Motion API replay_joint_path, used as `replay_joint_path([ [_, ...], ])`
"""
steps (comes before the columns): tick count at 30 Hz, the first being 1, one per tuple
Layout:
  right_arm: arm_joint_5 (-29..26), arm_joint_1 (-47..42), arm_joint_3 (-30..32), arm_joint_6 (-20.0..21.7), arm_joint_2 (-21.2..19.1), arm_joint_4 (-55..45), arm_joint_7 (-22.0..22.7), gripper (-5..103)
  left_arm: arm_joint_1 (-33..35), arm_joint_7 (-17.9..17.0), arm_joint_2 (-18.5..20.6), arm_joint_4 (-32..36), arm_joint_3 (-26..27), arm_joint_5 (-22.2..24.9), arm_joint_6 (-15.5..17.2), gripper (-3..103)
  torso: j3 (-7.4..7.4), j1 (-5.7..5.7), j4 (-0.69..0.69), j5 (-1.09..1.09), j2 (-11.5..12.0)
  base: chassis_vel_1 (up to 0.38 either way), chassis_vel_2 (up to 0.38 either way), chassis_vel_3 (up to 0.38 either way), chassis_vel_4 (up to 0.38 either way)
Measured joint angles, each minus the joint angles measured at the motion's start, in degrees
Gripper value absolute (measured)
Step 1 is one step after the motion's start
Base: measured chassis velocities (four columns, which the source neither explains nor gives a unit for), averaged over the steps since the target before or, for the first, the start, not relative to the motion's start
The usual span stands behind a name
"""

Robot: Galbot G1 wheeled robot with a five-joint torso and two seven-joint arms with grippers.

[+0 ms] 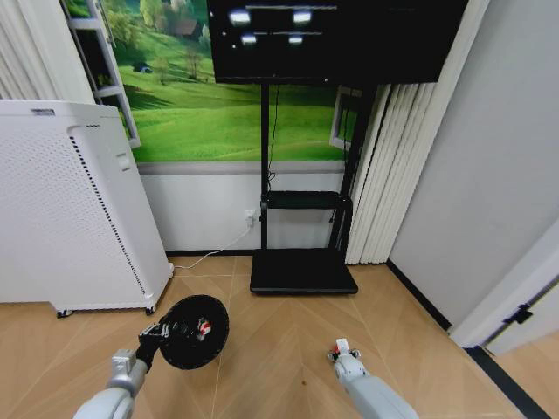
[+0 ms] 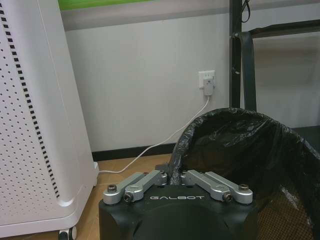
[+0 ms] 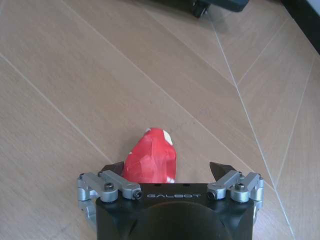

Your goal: Pick up the trash bin and place the garbage on the floor into it.

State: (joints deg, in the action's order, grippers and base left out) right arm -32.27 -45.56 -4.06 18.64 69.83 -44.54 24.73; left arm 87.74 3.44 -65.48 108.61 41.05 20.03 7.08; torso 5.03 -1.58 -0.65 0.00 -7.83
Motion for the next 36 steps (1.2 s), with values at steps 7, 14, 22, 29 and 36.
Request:
replay_joint_path([
  [7,0.48,0.56,-0.66,1.39,0.45,1.48,0.07,73,0.1,-0.01,-0.06,-0.34,0.02,-0.08,-0.31,4,0.0,0.0,0.01,0.01,0.0,0.0,0.0,0.0,0.0],
  [14,1.02,0.78,-0.45,1.16,0.7,2.32,-1.89,55,0.31,0.0,-0.12,-0.69,0.19,-0.23,-0.73,4,-0.01,0.0,-0.01,0.03,0.0,0.0,0.0,0.0,0.0],
  [22,1.04,0.54,-0.29,0.48,0.26,2.27,-3.0,48,0.2,0.0,-0.24,-0.93,0.11,-0.33,-0.85,4,0.0,0.01,0.01,0.0,0.0,0.0,0.0,0.0,0.0],
  [29,-2.28,-2.41,-0.43,3.6,-3.35,-5.28,-0.9,48,-1.07,-0.13,-0.65,-1.25,-1.12,-0.49,-0.85,4,0.01,0.0,0.01,-0.06,0.01,0.0,0.0,0.0,0.0],
  [36,-7.53,-4.75,0.6,5.53,-10.6,-15.89,2.55,48,-4.57,-0.29,-0.95,-2.52,-3.9,-0.46,-0.28,4,0.01,0.0,-0.02,-0.03,0.01,0.0,0.0,0.0,0.0],
])
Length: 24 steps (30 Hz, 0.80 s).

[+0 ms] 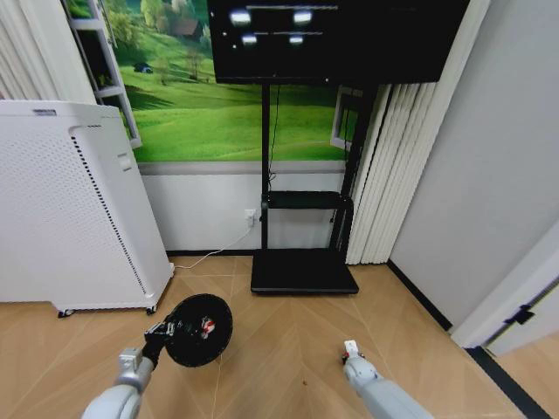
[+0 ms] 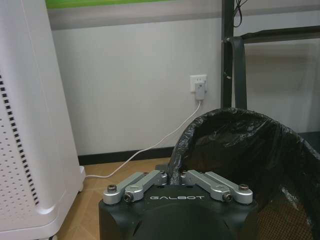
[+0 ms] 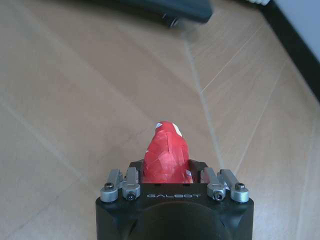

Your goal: Pick up the trash bin and place the garbage on the floor into it.

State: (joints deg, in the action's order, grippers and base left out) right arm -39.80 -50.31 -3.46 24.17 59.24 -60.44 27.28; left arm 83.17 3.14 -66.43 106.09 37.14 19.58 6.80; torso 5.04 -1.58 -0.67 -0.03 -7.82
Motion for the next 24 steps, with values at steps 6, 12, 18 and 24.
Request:
replay_joint_path([
  [6,-5.99,-3.46,4.13,2.11,-8.02,-16.95,-0.9,48,-6.19,-1.01,-0.52,-3.47,-3.1,0.53,0.85,4,0.0,0.0,0.04,0.02,0.0,0.0,0.0,0.0,0.0],
  [12,-7.28,-6.63,8.19,2.14,-12.58,-27.3,-2.86,48,-11.26,-2.04,-1.72,-7.08,-6.3,0.6,1.42,4,0.0,0.0,0.01,0.02,0.0,0.0,0.0,0.0,0.0],
  [18,-5.36,-11.93,13.86,-1.96,-16.81,-39.04,-10.4,48,-15.89,-3.36,-5.55,-10.57,-11.34,0.57,2.24,4,-0.01,0.0,0.03,0.03,0.0,0.0,0.0,0.0,0.0],
  [24,-0.31,-15.91,17.87,-10.31,-19.06,-44.22,-20.36,48,-17.12,-3.76,-8.58,-12.02,-14.1,-0.24,2.5,4,-0.01,0.0,0.01,0.04,0.0,0.0,0.0,0.0,0.0],
])
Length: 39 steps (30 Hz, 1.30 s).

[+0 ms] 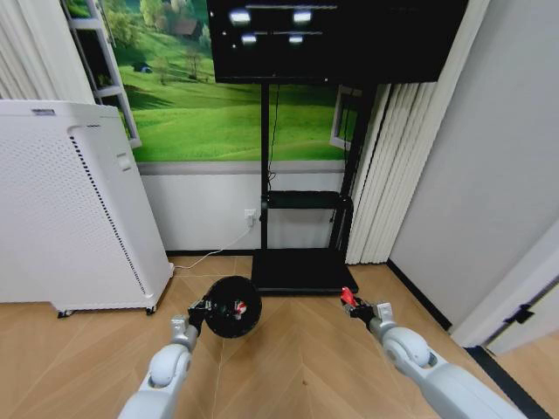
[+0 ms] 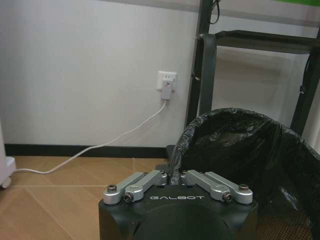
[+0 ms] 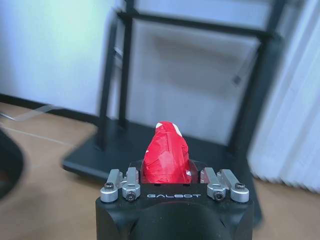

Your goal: Pick up the trash bin and place the garbage on the floor into it.

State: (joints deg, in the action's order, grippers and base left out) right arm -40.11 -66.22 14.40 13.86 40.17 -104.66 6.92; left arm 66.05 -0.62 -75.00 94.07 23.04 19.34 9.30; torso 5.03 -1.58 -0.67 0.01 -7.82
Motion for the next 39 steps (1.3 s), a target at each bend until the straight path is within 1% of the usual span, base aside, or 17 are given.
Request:
replay_joint_path([
  [1,0.65,-0.92,0.34,-4.85,-0.28,-0.73,-4.4,48,-0.74,-0.14,-1.54,-1.04,-0.68,-0.57,0.0,4,0.0,0.0,0.02,-0.03,0.0,0.0,0.0,0.0,0.0],
  [2,0.65,-0.92,0.34,-4.85,-0.28,-0.73,-4.4,48,-0.74,-0.14,-1.54,-1.04,-0.68,-0.57,0.0,4,0.0,0.0,0.02,-0.03,0.0,0.0,0.0,0.0,0.0],
  [3,0.72,-1.09,0.05,-8.86,-0.22,-0.75,-8.24,48,-1.37,-0.2,-2.76,-1.82,-1.23,-1.08,-0.06,4,0.0,0.0,0.02,-0.02,0.0,0.0,0.0,0.0,0.0],
  [4,0.72,-1.09,0.05,-8.86,-0.22,-0.75,-8.24,48,-1.37,-0.2,-2.76,-1.82,-1.23,-1.08,-0.06,4,0.0,0.0,0.02,-0.02,0.0,0.0,0.0,0.0,0.0],
  [5,0.86,-0.95,-0.6,-11.84,0.12,-0.59,-10.97,48,-1.86,-0.21,-3.69,-2.36,-1.69,-1.48,-0.12,4,0.0,0.0,0.03,-0.03,0.0,0.0,0.0,0.0,0.0],
  [7,1.25,0.06,-2.37,-15.45,0.94,0.09,-14.56,48,-2.92,-0.27,-5.36,-3.33,-2.9,-2.18,-0.33,4,0.0,0.0,0.02,-0.03,0.0,0.0,0.0,0.0,0.0],
  [9,1.49,0.45,-3.0,-16.17,1.23,0.34,-15.36,48,-3.24,-0.27,-5.87,-3.64,-3.26,-2.41,-0.39,4,0.0,0.0,0.02,-0.02,0.0,0.0,0.0,0.0,0.0],
  [11,2.68,2.25,-5.64,-17.63,2.55,1.43,-16.69,48,-4.43,-0.3,-7.31,-4.81,-4.72,-3.15,-0.57,4,0.01,0.0,0.01,-0.02,-0.01,0.0,0.0,0.0,0.0],
  [20,4.92,6.68,-11.37,-18.74,6.65,5.12,-17.3,48,-6.31,-0.35,-8.84,-7.16,-7.49,-4.18,-0.77,4,0.0,0.0,0.02,-0.01,-0.01,0.0,0.0,0.0,0.0],
  [22,5.88,8.29,-13.26,-19.55,8.32,7.19,-17.8,48,-7.22,-0.37,-9.29,-8.47,-8.7,-4.63,-1.03,4,0.01,0.0,0.02,-0.01,-0.01,0.0,0.0,0.0,0.0],
  [26,6.33,10.14,-15.53,-20.49,10.05,9.58,-18.37,48,-8.73,-0.35,-10.09,-10.38,-9.92,-4.98,-1.27,4,0.0,0.0,0.02,-0.01,-0.01,0.0,0.0,0.0,0.0],
  [30,6.92,11.6,-17.52,-21.58,11.47,11.5,-19.17,48,-10.54,-0.33,-10.97,-12.5,-11.29,-5.47,-1.49,4,0.01,0.0,0.02,-0.01,-0.01,0.0,0.0,0.0,0.0],
  [35,7.77,12.39,-18.92,-22.38,12.24,12.94,-19.36,48,-11.56,-0.32,-11.47,-13.18,-12.15,-5.52,-1.5,4,0.01,0.0,0.01,-0.01,-0.01,0.0,0.0,0.0,0.0],
  [36,7.85,12.57,-19.27,-22.62,12.32,13.28,-19.45,46,-11.62,-0.32,-11.51,-13.23,-12.3,-5.55,-1.5,4,0.01,0.0,0.01,-0.01,-0.01,0.0,0.0,0.0,0.0],
  [37,7.85,12.57,-19.27,-22.62,12.32,13.28,-19.45,46,-11.62,-0.32,-11.51,-13.23,-12.3,-5.55,-1.5,4,0.01,0.0,0.01,-0.01,-0.01,0.0,0.0,0.0,0.0],
  [38,7.84,12.7,-19.35,-22.61,12.35,13.51,-19.9,54,-11.58,-0.31,-11.5,-13.24,-12.41,-5.65,-1.5,4,0.01,0.0,0.01,-0.01,0.0,0.0,0.0,0.0,0.0],
  [39,7.84,12.7,-19.35,-22.61,12.35,13.51,-19.9,54,-11.58,-0.31,-11.5,-13.24,-12.41,-5.65,-1.5,4,0.01,0.0,0.01,-0.01,0.0,0.0,0.0,0.0,0.0],
])
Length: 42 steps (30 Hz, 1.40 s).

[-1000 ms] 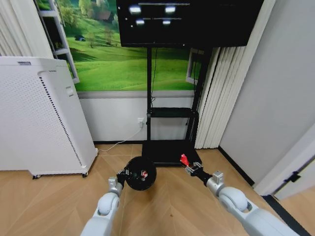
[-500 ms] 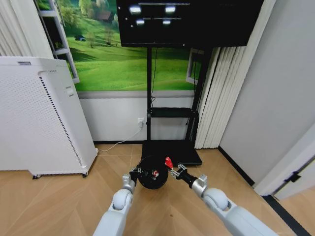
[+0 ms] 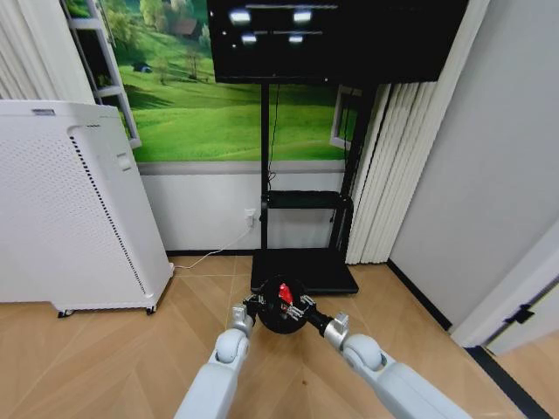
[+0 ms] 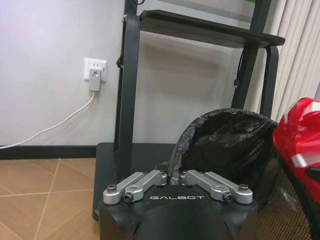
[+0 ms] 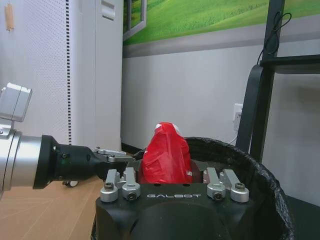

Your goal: Pick up the trash bin and place the garbage on the floor into it.

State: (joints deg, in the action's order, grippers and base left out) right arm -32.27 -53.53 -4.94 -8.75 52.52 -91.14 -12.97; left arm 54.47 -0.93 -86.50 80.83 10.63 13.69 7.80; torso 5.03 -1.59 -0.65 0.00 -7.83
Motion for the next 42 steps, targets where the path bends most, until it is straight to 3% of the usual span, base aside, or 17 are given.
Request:
replay_joint_path([
  [3,0.0,0.18,0.0,0.34,-0.02,0.36,-0.32,70,0.5,0.05,0.09,0.12,-0.03,-0.21,0.0,4,0.0,0.0,0.0,0.0,0.0,0.0,0.0,0.0,0.0],
  [13,-0.1,0.24,0.87,0.76,-0.32,0.3,0.45,99,0.97,0.19,0.25,1.04,-0.01,-0.34,0.02,4,0.0,0.01,0.0,0.0,0.0,0.0,0.0,0.0,0.0],
  [22,-2.64,0.48,5.84,2.52,-0.55,0.2,2.66,100,3.56,0.14,2.91,5.26,1.35,0.41,0.61,4,0.0,0.01,0.0,0.0,0.0,0.0,0.0,0.0,0.0],
  [28,-5.22,0.86,9.92,4.14,-1.35,0.04,4.03,100,7.37,0.12,5.73,9.5,4.95,1.0,0.78,4,-0.01,0.01,0.01,0.01,0.0,0.0,0.0,0.0,0.0],
  [30,-5.07,0.04,13.32,8.48,-0.63,0.43,8.8,100,11.21,0.1,8.13,13.61,8.8,1.13,0.9,4,-0.01,0.01,0.01,0.01,0.0,0.0,0.0,0.0,0.0],
  [33,-4.69,-0.38,15.71,12.1,0.51,1.14,11.5,100,12.92,0.1,9.27,15.69,10.64,1.32,0.97,4,-0.01,0.01,0.01,0.02,0.0,0.0,0.0,0.0,0.0],
  [35,-4.32,-0.54,19.39,16.57,2.96,4.53,17.6,100,16.5,-0.31,11.39,20.69,14.52,2.74,1.36,4,-0.01,0.01,0.01,0.0,0.0,0.0,0.0,0.0,0.0],
  [42,-3.17,-0.93,23.23,19.44,4.97,8.11,22.7,100,22.15,-0.7,14.27,27.43,18.22,4.99,1.89,4,-0.01,0.01,0.0,0.01,-0.01,0.0,0.0,0.0,0.0],
])
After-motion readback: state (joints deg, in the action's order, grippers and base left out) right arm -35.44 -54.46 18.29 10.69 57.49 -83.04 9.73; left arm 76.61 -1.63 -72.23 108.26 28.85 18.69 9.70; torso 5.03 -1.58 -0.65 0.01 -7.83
